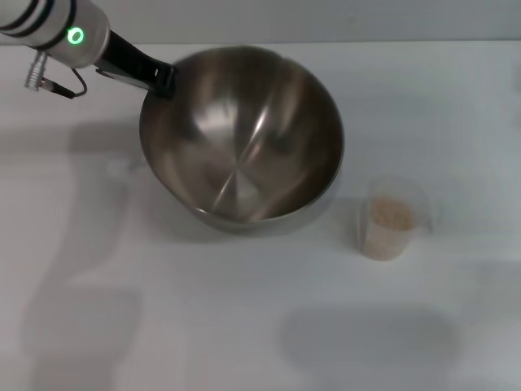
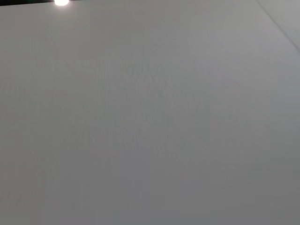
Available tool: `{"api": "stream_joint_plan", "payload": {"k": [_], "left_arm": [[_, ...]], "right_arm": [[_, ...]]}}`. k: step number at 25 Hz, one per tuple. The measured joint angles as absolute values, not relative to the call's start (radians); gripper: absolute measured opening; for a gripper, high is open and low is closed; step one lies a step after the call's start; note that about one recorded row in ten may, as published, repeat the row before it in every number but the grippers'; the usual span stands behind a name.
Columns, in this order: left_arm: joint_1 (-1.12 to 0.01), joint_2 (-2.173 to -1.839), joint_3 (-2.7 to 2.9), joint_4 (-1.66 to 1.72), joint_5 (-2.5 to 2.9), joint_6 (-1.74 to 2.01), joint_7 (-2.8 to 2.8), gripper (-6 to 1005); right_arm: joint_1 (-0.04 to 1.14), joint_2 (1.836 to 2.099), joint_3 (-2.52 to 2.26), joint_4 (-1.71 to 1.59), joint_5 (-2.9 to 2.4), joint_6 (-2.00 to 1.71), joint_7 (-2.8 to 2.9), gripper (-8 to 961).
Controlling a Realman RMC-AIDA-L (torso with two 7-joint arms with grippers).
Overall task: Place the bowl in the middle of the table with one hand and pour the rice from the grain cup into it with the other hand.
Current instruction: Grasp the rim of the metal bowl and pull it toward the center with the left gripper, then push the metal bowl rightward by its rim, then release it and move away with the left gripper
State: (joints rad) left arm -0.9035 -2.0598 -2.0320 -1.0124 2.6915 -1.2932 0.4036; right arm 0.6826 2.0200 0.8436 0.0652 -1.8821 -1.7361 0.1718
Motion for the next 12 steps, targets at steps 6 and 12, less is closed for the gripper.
{"api": "stream_joint_plan", "payload": {"k": [6,12], "left_arm": [[-0.936,-2.060,-2.030,-0.917,2.722,-1.250,0.403,33],[-0.934,-2.060,-2.031,-0.886,2.722,-1.241,0.398,33]], "right_arm": [[0.674,2.018,0.844,0.069,-1.882,-1.747,0.172,485],[0.673,2.018,0.844,0.069,-1.882,-1.749,0.173,485]]}}
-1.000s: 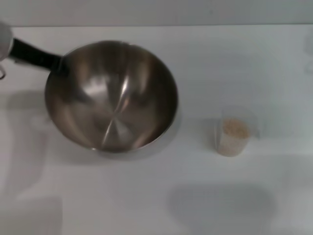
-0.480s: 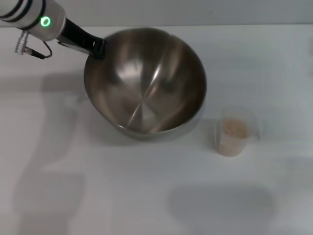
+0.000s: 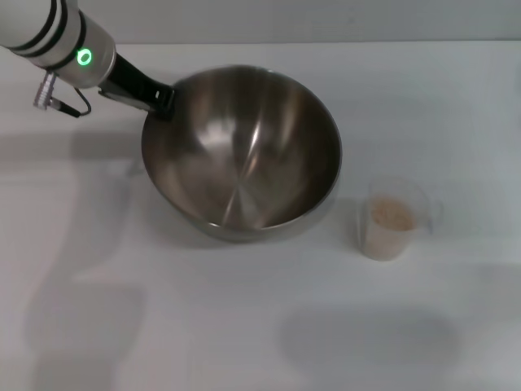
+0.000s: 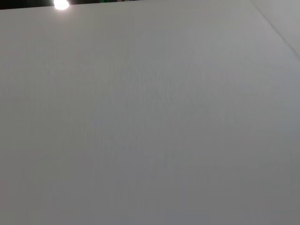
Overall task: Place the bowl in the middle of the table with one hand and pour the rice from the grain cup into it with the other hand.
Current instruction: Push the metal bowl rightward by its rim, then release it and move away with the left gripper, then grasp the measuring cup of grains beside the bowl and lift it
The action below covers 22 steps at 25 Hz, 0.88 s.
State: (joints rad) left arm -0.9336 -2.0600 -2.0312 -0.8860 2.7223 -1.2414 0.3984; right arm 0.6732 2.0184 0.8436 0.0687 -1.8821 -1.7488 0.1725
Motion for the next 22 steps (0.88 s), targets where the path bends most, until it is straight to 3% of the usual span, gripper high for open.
{"api": "stream_joint_plan", "payload": {"k": [9,17,22], "left_arm": [[-0.937,-2.059,-2.058,-0.858,2.717,-1.231,0.398,34],[-0.872,-2.059,-2.090,-0.990,2.697,-1.199,0.398,264],[-0.708,-2.062,-2.096,-1.219,2.638,-1.032,0.423,472]], "right_arm": [[0.672,2.019,0.844,0.069,-1.882,-1.752,0.173,484],[0.668,2.020,0.844,0.070,-1.882,-1.752,0.173,485],[0.664,2.023,0.844,0.071,-1.883,-1.752,0.173,485]]}}
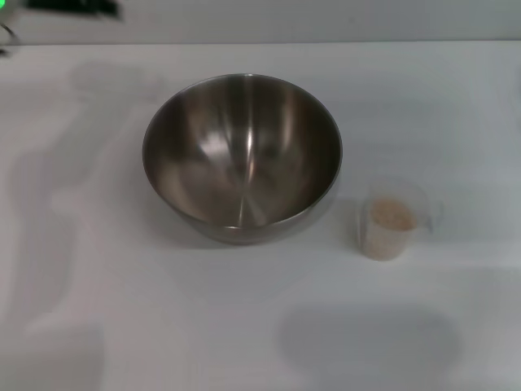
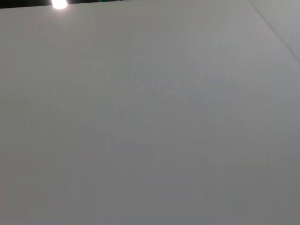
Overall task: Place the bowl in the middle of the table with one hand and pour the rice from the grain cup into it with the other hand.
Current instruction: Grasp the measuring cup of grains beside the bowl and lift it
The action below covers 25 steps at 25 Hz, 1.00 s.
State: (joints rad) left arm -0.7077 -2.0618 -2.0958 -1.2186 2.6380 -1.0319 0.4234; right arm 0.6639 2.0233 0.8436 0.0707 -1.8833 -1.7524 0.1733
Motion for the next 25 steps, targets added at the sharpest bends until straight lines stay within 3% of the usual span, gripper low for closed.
{"api": "stream_joint_plan", "payload": {"k": [1,2,4,6,7,9,12,13,14,15,16,25], "left_arm": [[-0.633,-2.065,-2.070,-1.281,2.603,-0.924,0.437,513],[-0.633,-2.065,-2.070,-1.281,2.603,-0.924,0.437,555],[-0.390,-2.062,-1.886,-1.366,2.493,-0.416,0.494,595],[-0.390,-2.062,-1.886,-1.366,2.493,-0.416,0.494,592],[-0.305,-2.060,-1.793,-1.361,2.479,-0.129,0.509,590],[-0.255,-2.061,-1.717,-1.324,2.481,0.128,0.509,590],[-0.255,-2.061,-1.717,-1.324,2.481,0.128,0.509,591],[-0.236,-2.061,-1.668,-1.278,2.481,0.288,0.504,591],[-0.226,-2.059,-1.554,-1.089,2.562,0.727,0.387,590],[-0.226,-2.059,-1.554,-1.089,2.562,0.727,0.387,590],[-0.230,-2.059,-1.549,-1.053,2.600,0.782,0.348,590],[-0.295,-2.056,-1.658,-0.892,2.874,0.891,0.018,587]], "right_arm": [[0.664,2.024,0.844,0.071,-1.885,-1.752,0.173,484],[0.664,2.024,0.844,0.071,-1.885,-1.752,0.173,484],[0.662,2.026,0.842,0.069,-1.886,-1.752,0.173,484],[0.662,2.027,0.839,0.069,-1.888,-1.750,0.173,484],[0.662,2.027,0.839,0.069,-1.888,-1.750,0.173,484],[0.662,2.032,0.826,0.067,-1.904,-1.741,0.171,484],[0.656,2.045,0.811,0.056,-1.929,-1.740,0.152,483],[0.647,2.053,0.800,0.054,-1.939,-1.744,0.137,482],[0.633,2.062,0.787,0.057,-1.946,-1.750,0.122,482],[0.633,2.062,0.787,0.057,-1.946,-1.750,0.122,482],[0.577,2.074,0.740,0.098,-1.948,-1.762,0.106,481],[0.265,2.077,0.566,0.409,-1.948,-1.828,-0.053,478]]}}
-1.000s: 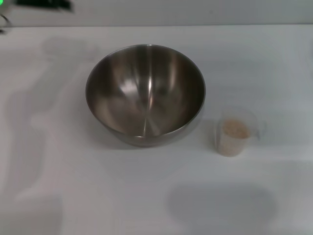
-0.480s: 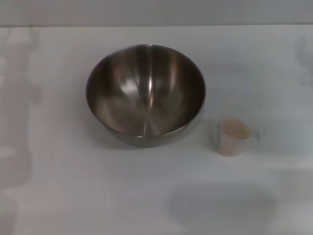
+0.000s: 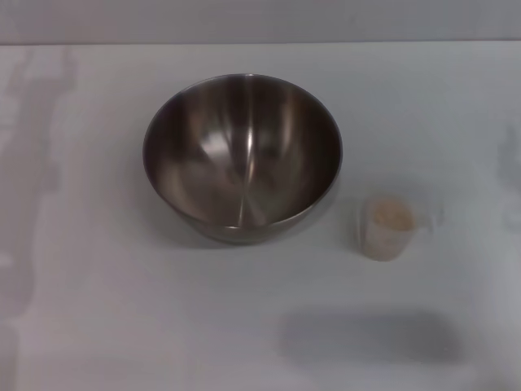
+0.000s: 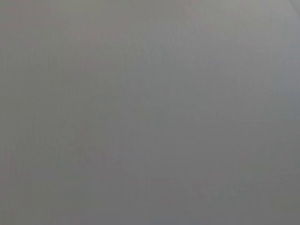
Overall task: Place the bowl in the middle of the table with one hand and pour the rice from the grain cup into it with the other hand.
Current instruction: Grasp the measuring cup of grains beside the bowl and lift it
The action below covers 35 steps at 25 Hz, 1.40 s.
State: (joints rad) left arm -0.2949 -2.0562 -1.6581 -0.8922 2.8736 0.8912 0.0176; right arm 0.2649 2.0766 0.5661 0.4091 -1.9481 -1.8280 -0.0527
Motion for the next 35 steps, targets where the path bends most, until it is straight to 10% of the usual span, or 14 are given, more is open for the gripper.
{"api": "stream_joint_plan", "payload": {"k": [14,35], "left_arm": [[-0.352,-2.038,-1.668,-0.799,2.886,0.894,0.017,592],[-0.381,-2.043,-1.684,-0.723,2.887,0.933,0.031,599]], "right_arm": [[-0.017,2.079,0.338,0.520,-1.939,-1.781,-0.180,472],[0.003,2.087,0.226,0.433,-1.937,-1.581,-0.237,472]]}}
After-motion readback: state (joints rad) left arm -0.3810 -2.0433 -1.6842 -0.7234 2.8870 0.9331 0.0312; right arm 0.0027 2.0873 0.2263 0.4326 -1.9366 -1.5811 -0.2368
